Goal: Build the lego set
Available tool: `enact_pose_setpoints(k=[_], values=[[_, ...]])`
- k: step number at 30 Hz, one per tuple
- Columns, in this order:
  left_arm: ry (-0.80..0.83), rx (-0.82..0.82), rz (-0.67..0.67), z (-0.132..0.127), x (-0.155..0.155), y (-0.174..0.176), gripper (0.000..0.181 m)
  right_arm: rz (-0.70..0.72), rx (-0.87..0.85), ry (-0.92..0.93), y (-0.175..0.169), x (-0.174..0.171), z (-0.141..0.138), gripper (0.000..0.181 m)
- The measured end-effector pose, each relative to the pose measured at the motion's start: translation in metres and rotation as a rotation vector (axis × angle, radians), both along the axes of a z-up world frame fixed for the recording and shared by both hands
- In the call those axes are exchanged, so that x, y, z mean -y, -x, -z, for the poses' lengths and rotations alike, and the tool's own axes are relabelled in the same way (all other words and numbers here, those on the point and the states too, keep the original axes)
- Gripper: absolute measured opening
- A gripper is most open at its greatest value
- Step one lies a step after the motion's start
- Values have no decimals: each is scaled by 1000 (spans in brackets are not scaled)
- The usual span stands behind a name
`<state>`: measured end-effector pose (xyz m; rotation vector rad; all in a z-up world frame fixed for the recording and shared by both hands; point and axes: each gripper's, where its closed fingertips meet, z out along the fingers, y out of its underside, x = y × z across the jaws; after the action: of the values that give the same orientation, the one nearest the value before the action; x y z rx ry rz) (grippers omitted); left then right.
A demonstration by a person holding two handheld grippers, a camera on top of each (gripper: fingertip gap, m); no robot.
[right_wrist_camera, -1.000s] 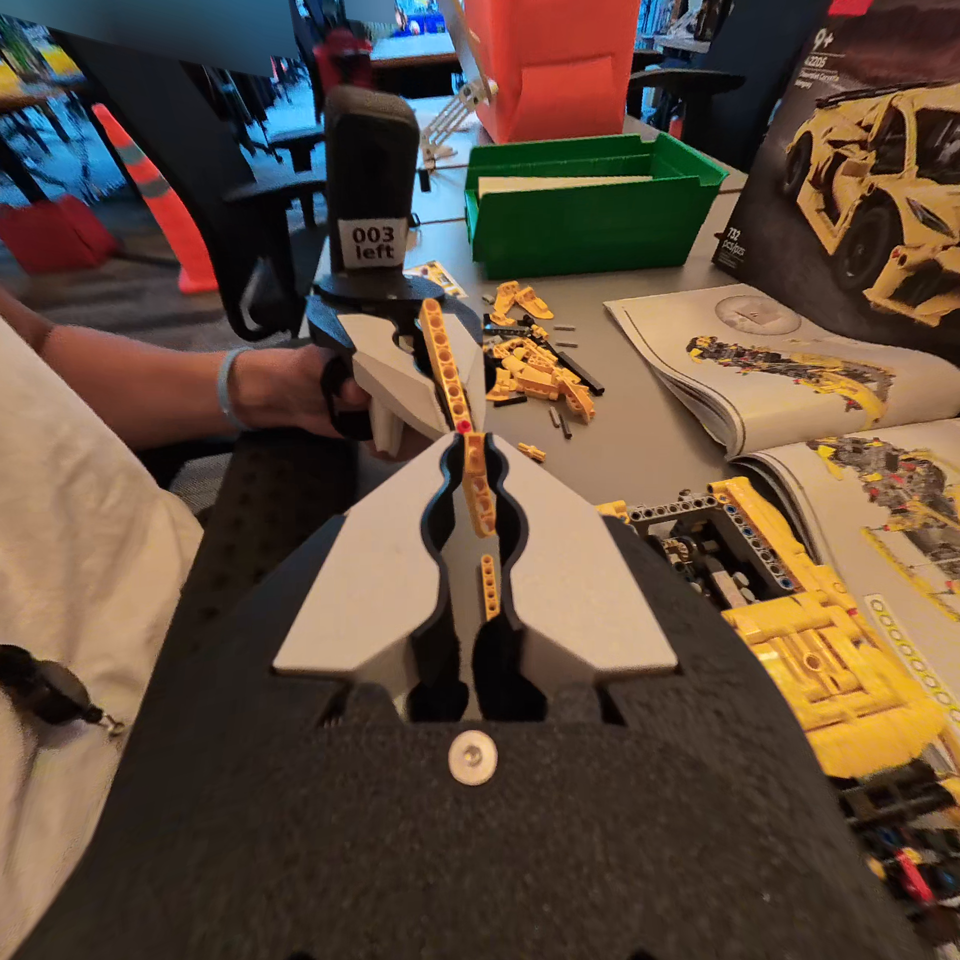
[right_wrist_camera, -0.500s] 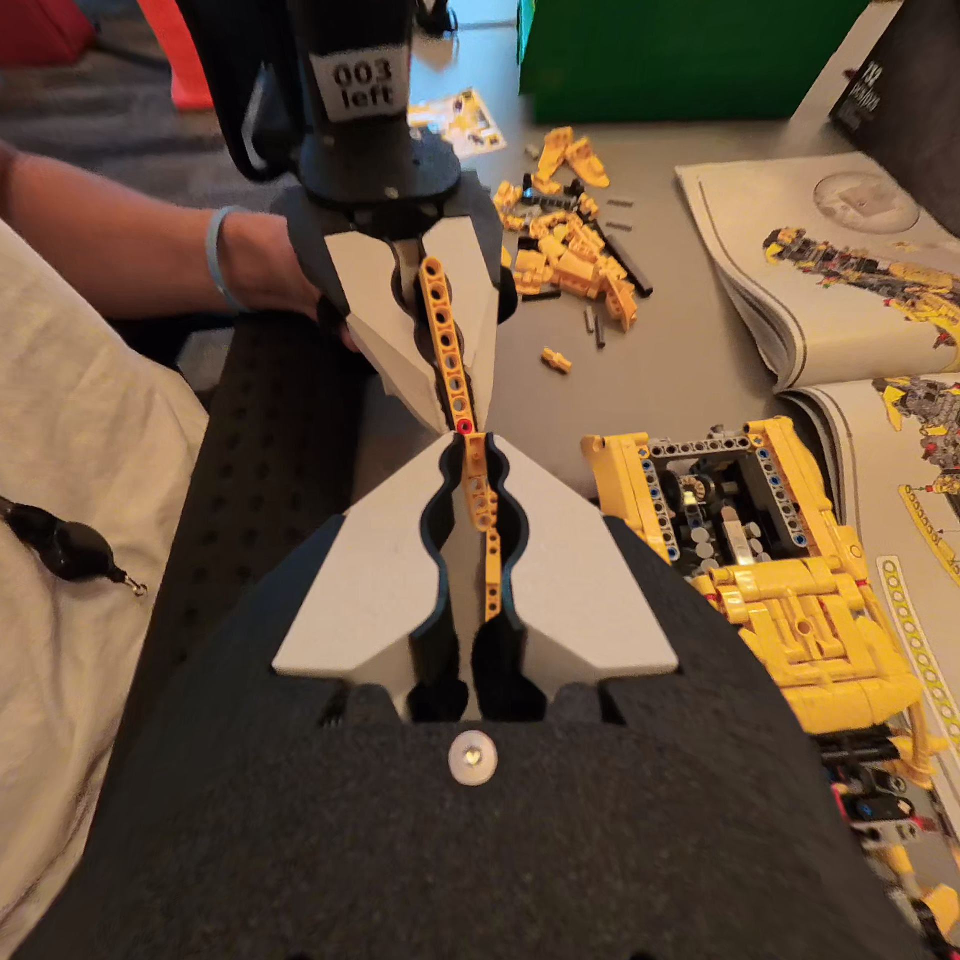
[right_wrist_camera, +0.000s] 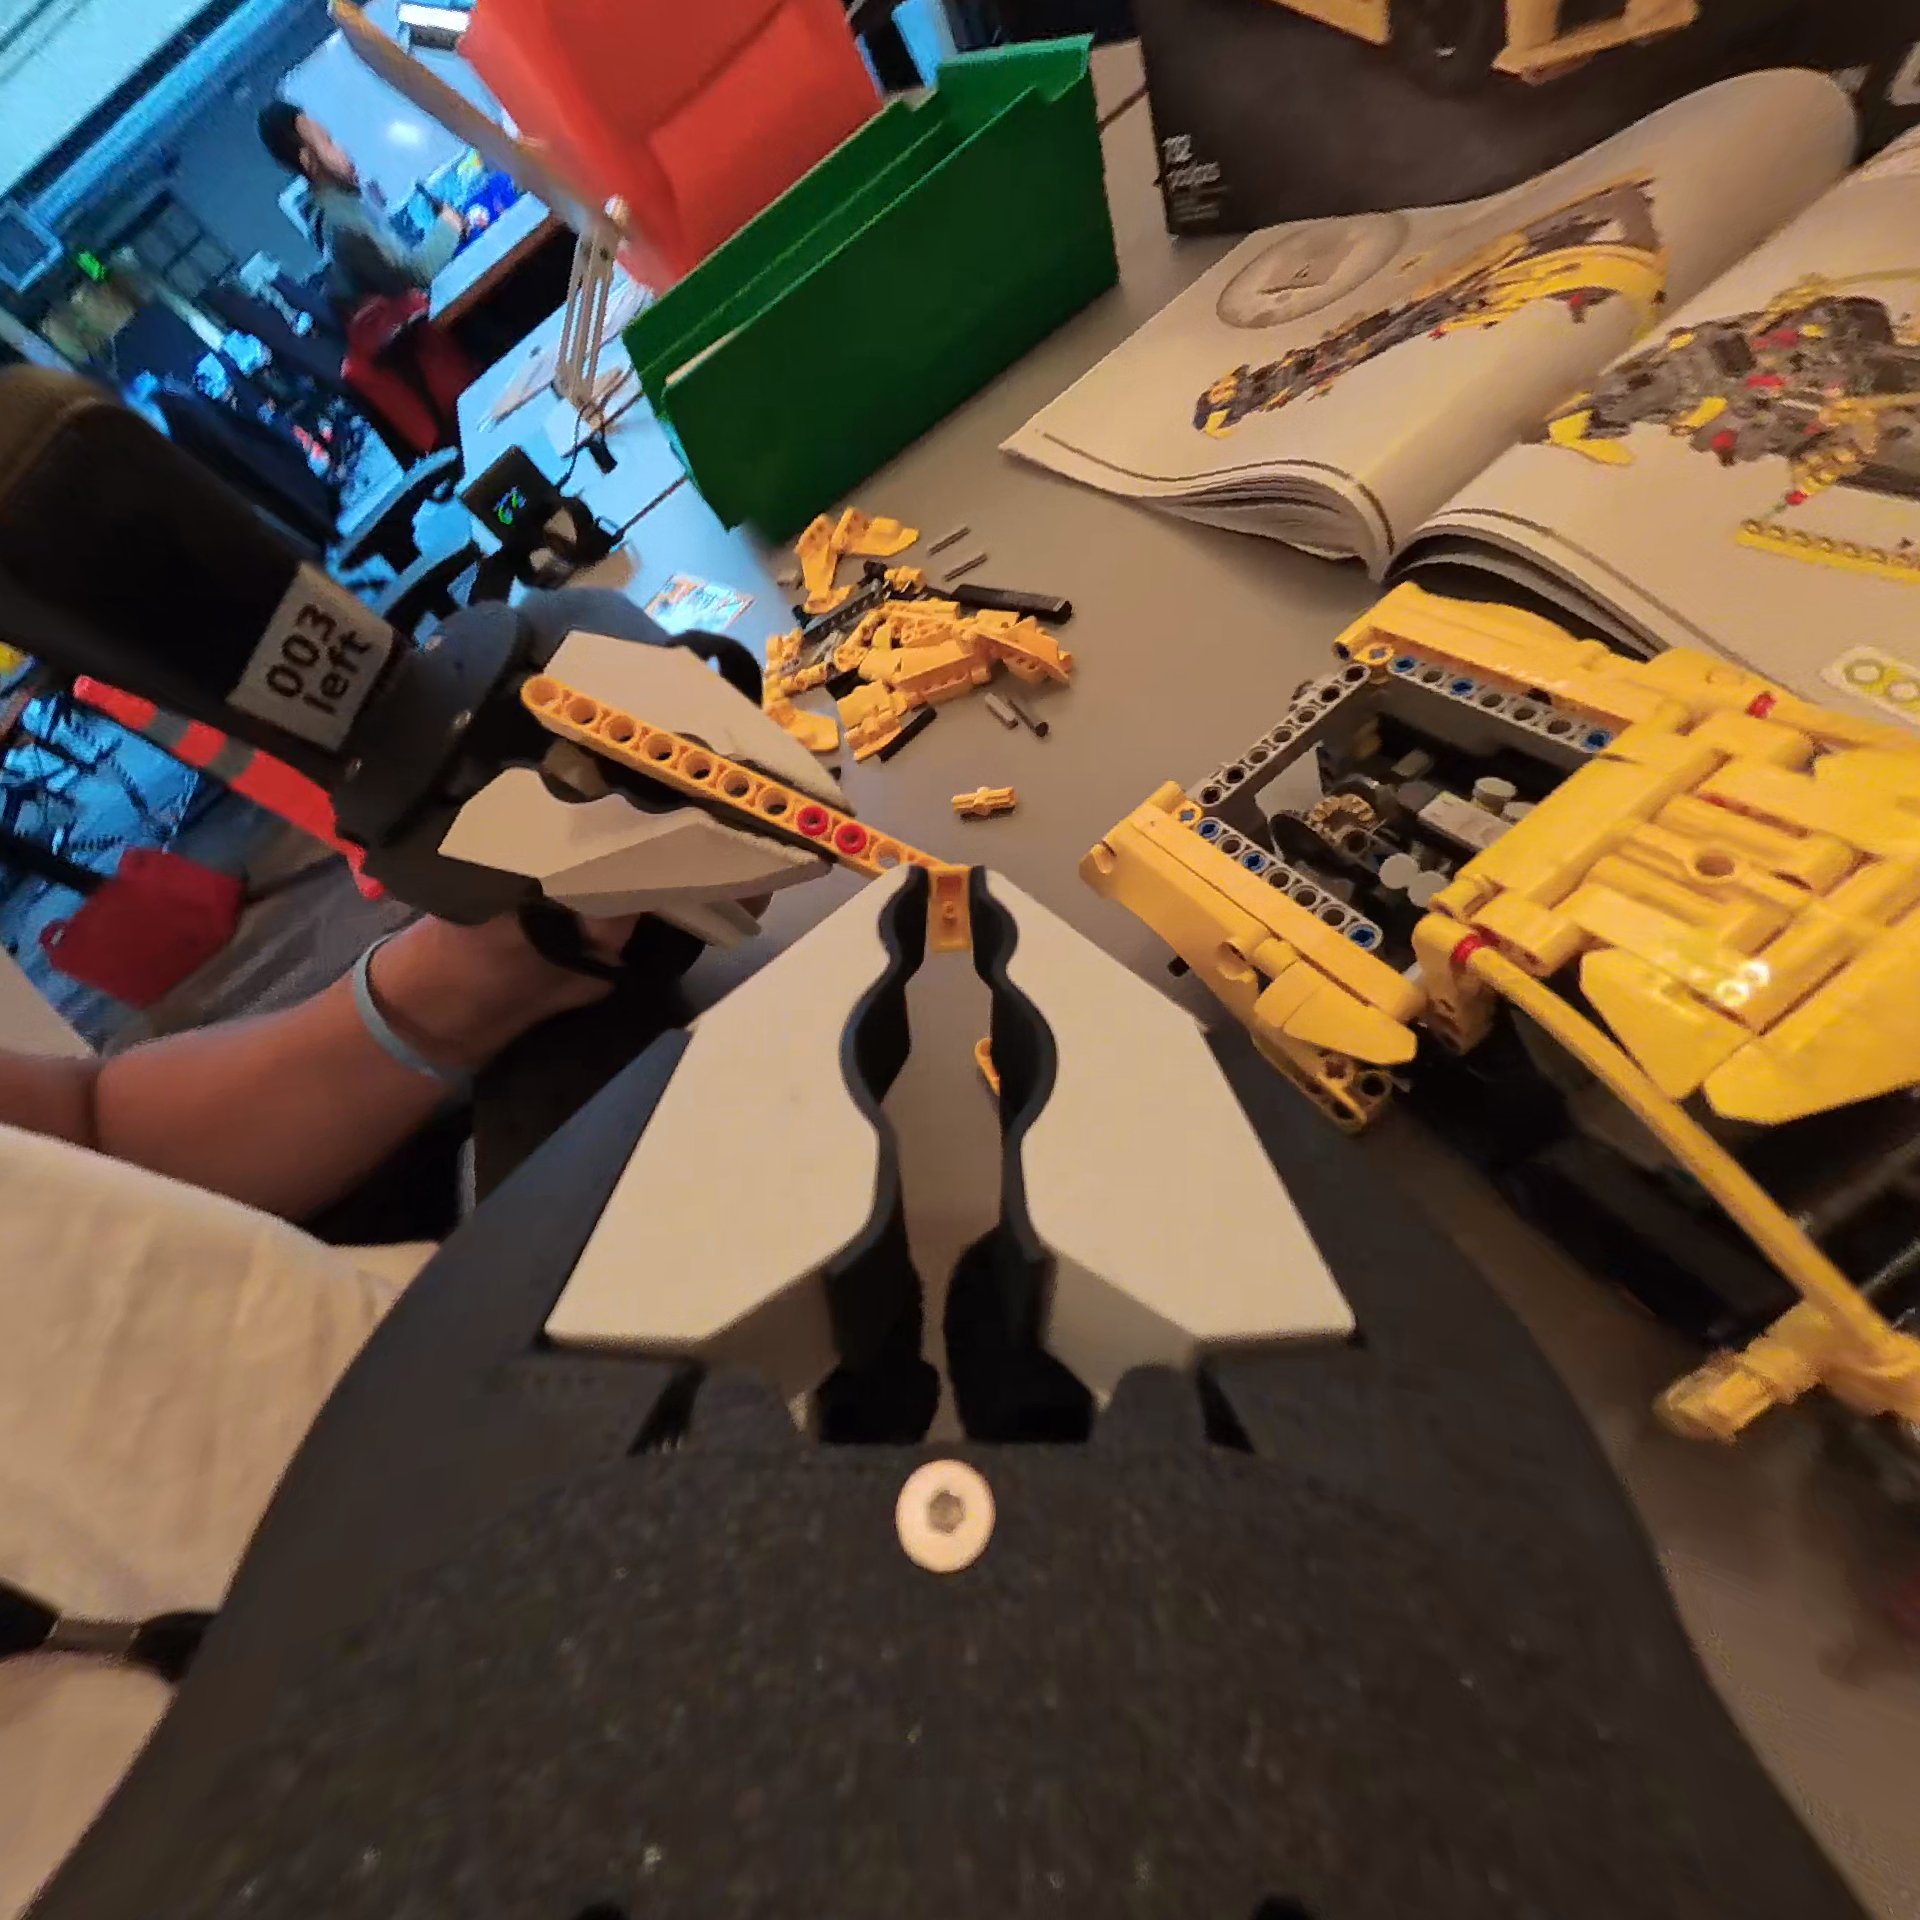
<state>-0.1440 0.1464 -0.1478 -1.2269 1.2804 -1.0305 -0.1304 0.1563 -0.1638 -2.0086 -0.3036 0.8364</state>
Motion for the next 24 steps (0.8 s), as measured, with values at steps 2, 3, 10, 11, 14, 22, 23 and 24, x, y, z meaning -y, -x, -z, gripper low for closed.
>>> enact_pose_setpoints(k=[2, 3, 10, 11, 14, 22, 23, 24], values=[[-33, -14, -13, 1, 0, -1, 7, 54, -39, 9, -2, -1, 2, 7], [-45, -21, -16, 2, 1, -1, 7, 73, -79, 13, 0, -1, 3, 6], [-149, -39, -33, 2, 7, -4, 7, 150, -471, 14, -1, -6, -12, 6], [-165, -40, -37, 2, 7, -4, 7, 146, -509, 5, 0, -8, -16, 6], [-202, -56, -56, 3, 6, -5, 7, 96, -552, 27, 14, -8, -19, 6], [-213, -68, -75, 4, 4, -5, 7, 132, -471, -16, 16, -7, -17, 6], [-213, -72, -87, 4, 2, -5, 7, 135, -465, -21, 15, -7, -17, 6], [-217, -79, -111, 5, -2, -4, 7, 138, -457, -20, 14, -6, -16, 6]])
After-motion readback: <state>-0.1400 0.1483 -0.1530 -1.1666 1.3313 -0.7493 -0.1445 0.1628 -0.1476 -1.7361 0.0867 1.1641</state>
